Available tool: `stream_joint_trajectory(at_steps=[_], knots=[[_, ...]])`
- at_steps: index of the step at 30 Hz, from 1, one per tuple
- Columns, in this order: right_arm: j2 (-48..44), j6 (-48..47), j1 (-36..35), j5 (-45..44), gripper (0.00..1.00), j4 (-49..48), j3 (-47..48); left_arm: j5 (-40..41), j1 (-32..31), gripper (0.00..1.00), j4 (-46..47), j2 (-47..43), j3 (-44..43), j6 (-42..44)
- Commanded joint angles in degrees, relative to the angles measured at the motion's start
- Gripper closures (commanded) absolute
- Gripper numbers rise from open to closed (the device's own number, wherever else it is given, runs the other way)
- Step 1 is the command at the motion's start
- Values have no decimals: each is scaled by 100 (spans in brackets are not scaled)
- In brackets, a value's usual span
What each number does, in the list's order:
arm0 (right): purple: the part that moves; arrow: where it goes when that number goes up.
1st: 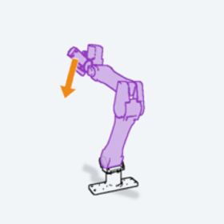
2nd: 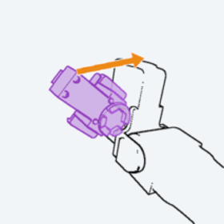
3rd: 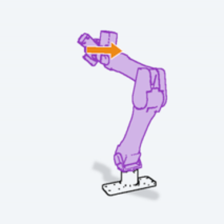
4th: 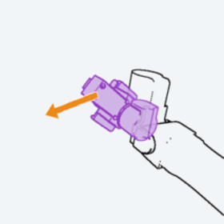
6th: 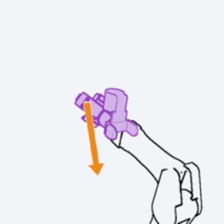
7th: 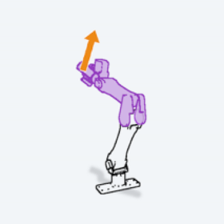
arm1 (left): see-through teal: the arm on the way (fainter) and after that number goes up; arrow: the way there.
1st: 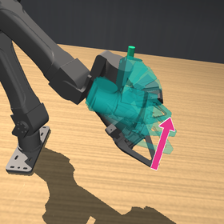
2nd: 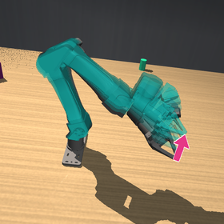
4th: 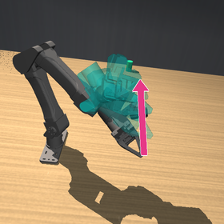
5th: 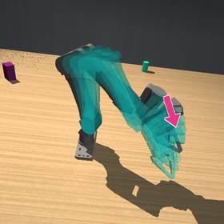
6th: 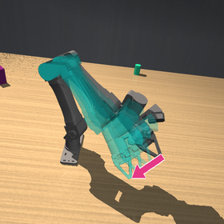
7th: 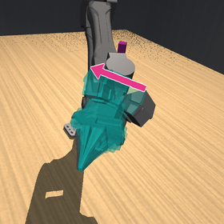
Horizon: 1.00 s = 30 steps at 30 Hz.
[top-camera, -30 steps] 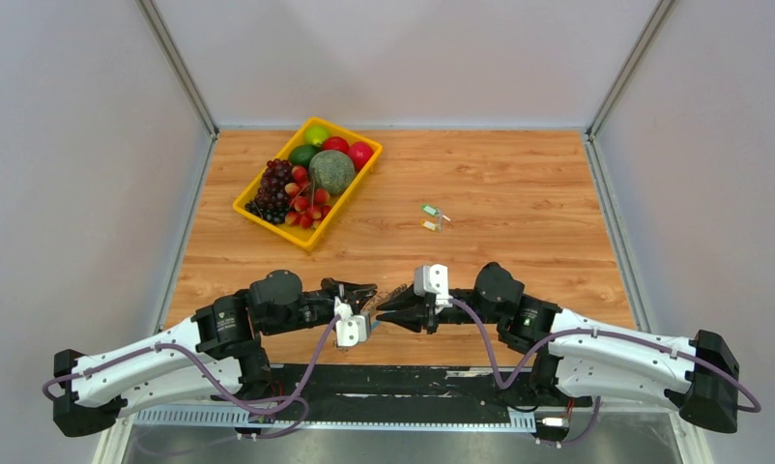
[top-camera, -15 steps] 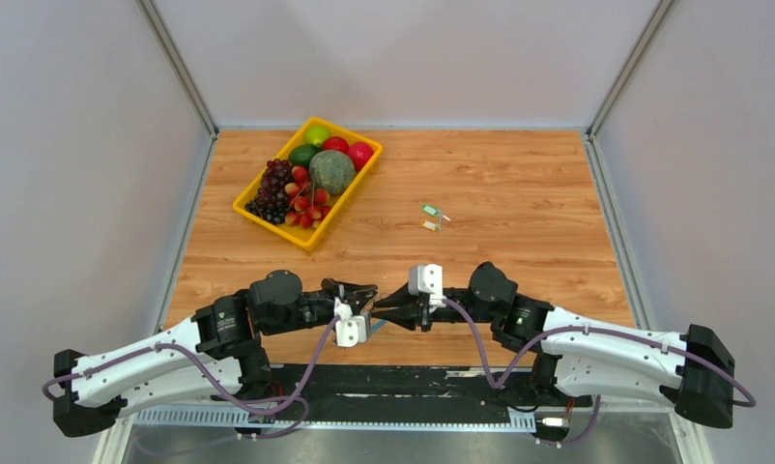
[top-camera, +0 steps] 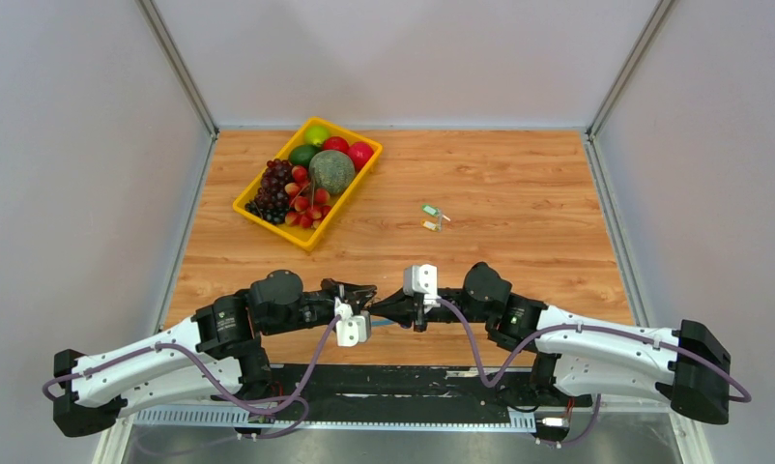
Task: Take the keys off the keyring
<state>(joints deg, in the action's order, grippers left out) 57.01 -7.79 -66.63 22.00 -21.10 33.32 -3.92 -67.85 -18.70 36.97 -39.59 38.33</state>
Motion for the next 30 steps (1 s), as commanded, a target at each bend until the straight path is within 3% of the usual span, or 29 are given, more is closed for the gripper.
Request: stream_joint_trajectory(at_steps=[1, 9, 16, 22, 30], knots=[[6, 214, -27, -151, 100, -238, 116, -110, -26, 100, 393, -63, -154, -9], [36, 1693, 12, 112, 100, 480, 577, -100, -26, 100, 393, -74, -160, -1], [72, 3850, 45, 349, 100, 471, 537, -50, -26, 100, 393, -103, -158, 8], [4, 5686, 181, 353, 100, -854, -15, -56, -26, 100, 396, -95, -154, 16], [73, 7778, 570, 64, 100, -1358, -543, -50, -26, 100, 385, -108, -154, 17]])
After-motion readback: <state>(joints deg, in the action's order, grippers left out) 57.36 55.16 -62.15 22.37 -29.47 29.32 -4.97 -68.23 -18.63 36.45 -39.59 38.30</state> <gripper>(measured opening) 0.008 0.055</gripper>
